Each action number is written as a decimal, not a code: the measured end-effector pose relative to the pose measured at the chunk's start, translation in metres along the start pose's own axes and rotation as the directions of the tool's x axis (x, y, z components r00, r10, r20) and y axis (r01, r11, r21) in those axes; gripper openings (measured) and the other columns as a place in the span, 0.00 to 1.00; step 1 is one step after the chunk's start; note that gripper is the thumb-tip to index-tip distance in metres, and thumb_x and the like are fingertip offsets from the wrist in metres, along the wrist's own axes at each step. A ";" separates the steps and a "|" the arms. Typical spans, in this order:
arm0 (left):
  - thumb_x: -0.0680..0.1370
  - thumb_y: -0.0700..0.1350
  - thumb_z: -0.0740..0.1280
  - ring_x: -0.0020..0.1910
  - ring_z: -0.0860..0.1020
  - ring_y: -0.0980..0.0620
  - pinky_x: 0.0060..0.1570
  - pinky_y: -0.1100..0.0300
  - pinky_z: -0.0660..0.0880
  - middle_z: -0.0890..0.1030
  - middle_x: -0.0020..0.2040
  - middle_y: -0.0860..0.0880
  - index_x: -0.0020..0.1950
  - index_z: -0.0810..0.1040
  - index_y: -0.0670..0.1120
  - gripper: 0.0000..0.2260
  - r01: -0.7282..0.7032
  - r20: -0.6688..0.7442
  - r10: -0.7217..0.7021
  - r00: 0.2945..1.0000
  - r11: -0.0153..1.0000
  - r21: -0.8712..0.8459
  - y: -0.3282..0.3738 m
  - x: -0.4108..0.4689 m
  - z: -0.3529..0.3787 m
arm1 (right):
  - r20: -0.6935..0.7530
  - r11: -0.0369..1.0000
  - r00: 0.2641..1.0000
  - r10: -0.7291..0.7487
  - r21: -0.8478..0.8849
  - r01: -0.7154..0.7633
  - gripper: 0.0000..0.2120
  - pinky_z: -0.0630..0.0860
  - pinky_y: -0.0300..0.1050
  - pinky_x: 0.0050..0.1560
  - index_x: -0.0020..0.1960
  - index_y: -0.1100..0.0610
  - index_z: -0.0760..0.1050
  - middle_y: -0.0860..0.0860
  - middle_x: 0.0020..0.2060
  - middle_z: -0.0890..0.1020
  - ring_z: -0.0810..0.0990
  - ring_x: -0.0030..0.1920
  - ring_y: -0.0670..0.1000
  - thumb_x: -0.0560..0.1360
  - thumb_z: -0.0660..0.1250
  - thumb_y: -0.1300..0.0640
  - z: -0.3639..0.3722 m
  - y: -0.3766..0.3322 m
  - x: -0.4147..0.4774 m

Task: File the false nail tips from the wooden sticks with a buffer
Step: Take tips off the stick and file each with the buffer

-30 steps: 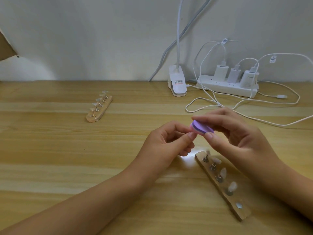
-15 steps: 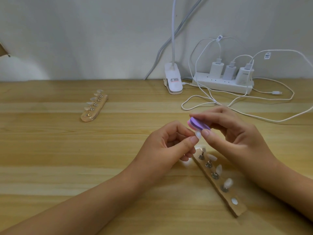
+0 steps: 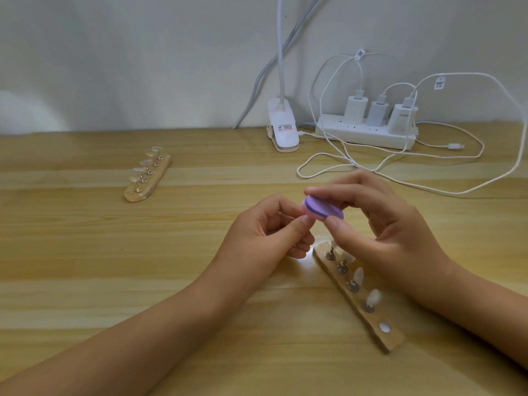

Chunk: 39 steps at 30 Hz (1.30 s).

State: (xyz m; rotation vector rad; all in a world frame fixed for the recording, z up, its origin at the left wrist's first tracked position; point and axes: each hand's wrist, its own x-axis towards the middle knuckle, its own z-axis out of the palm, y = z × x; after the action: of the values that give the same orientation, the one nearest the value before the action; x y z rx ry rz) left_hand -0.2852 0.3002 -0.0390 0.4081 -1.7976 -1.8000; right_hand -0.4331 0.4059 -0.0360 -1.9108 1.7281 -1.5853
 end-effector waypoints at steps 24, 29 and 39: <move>0.76 0.41 0.71 0.31 0.77 0.57 0.34 0.68 0.73 0.81 0.31 0.51 0.39 0.82 0.48 0.06 0.028 0.042 -0.033 0.999 0.994 0.110 -0.001 0.000 -0.001 | 0.006 0.993 1.000 -0.004 -0.115 0.005 0.16 0.70 0.34 0.56 0.57 0.58 0.81 0.53 0.47 0.76 0.76 0.50 0.46 0.71 0.67 0.67 -0.003 -0.003 0.001; 0.76 0.40 0.71 0.30 0.77 0.57 0.34 0.68 0.73 0.81 0.31 0.51 0.41 0.82 0.47 0.05 0.033 0.022 -0.036 0.999 0.993 0.114 -0.002 0.001 -0.001 | 0.022 0.987 0.999 -0.038 -0.155 0.041 0.16 0.70 0.35 0.56 0.57 0.58 0.82 0.54 0.47 0.77 0.76 0.50 0.48 0.72 0.67 0.67 -0.004 -0.002 0.002; 0.75 0.41 0.71 0.29 0.76 0.57 0.34 0.68 0.73 0.81 0.31 0.51 0.41 0.83 0.44 0.03 0.029 0.004 -0.029 1.000 0.994 0.103 -0.002 0.001 -0.002 | 0.061 0.964 0.989 -0.138 -0.221 0.148 0.15 0.73 0.41 0.54 0.58 0.61 0.81 0.55 0.47 0.76 0.77 0.48 0.52 0.72 0.67 0.69 -0.006 0.001 0.004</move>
State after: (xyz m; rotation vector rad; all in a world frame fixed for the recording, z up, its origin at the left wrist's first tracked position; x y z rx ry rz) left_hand -0.2850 0.2985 -0.0405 0.4725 -1.9034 -1.7337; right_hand -0.4386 0.4058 -0.0321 -2.2043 1.8595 -1.4292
